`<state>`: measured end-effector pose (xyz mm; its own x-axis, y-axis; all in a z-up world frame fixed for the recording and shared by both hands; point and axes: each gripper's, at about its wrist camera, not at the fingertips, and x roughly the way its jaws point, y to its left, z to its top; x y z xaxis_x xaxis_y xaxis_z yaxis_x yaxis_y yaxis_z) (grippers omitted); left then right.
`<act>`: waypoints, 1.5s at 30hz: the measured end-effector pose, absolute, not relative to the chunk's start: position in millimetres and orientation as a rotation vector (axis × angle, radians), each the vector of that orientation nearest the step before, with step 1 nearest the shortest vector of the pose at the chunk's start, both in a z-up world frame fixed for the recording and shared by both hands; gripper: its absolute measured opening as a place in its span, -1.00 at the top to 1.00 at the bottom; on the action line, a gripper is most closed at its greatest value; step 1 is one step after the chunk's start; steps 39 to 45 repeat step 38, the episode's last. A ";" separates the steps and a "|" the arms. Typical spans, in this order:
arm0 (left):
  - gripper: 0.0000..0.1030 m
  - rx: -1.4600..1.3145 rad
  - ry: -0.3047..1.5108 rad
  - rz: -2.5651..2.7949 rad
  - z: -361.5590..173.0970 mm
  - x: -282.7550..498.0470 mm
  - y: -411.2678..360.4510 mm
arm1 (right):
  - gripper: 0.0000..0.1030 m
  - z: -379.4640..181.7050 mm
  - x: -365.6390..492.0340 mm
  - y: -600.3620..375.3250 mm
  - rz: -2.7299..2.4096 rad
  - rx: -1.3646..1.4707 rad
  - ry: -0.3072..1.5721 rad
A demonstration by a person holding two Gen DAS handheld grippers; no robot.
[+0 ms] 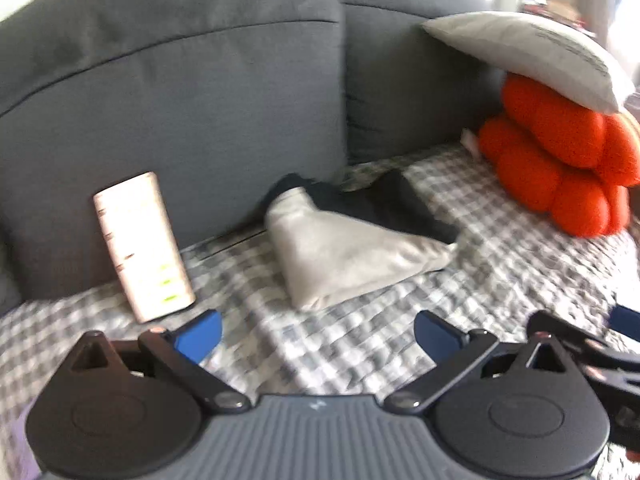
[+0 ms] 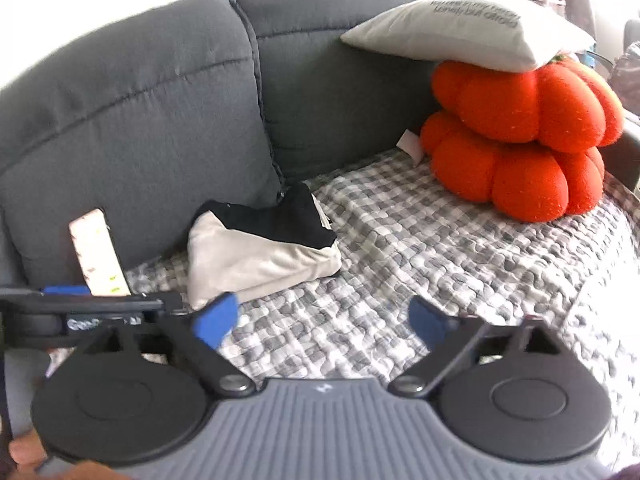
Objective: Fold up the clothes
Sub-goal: 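Open both tools and pull them back from the bundle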
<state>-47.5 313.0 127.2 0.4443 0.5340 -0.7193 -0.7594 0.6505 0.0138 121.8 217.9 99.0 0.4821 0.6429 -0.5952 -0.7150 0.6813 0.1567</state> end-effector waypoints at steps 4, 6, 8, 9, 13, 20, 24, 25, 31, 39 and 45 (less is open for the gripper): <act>-0.99 -0.285 0.745 0.867 116.1 -61.2 282.9 | -1.00 99.2 113.8 203.7 0.840 -0.077 0.674; -0.99 -0.349 0.739 0.822 98.0 -71.7 284.4 | -1.00 101.3 114.3 202.5 0.838 -0.079 0.675; -0.99 -0.412 0.760 0.796 83.1 -77.9 291.0 | -1.00 102.7 111.2 199.9 0.833 -0.094 0.646; -0.99 -0.441 0.778 0.793 77.8 -79.2 296.1 | -1.00 101.9 110.8 199.0 0.830 -0.106 0.646; -0.99 -0.446 0.690 0.847 90.2 -82.0 295.8 | -1.00 97.8 110.9 195.9 0.815 -0.133 0.655; -0.99 -0.413 0.715 0.781 87.0 -67.3 286.1 | -1.00 93.5 114.1 190.9 0.814 -0.128 0.662; -0.99 -0.416 0.712 0.768 87.9 -67.2 285.8 | -1.00 91.3 117.5 187.8 0.808 -0.119 0.670; -0.99 -0.415 0.711 0.763 88.1 -66.5 285.0 | -1.00 90.9 118.2 187.0 0.806 -0.115 0.671; -0.99 -0.400 0.709 0.736 88.7 -61.6 280.8 | -1.00 90.1 119.2 185.0 0.805 -0.110 0.677; -0.99 -0.398 0.703 0.713 89.5 -59.6 278.6 | -1.00 87.3 118.2 186.0 0.796 -0.129 0.685; -0.99 -0.398 0.703 0.713 89.5 -59.6 278.6 | -1.00 87.3 118.2 186.0 0.796 -0.129 0.685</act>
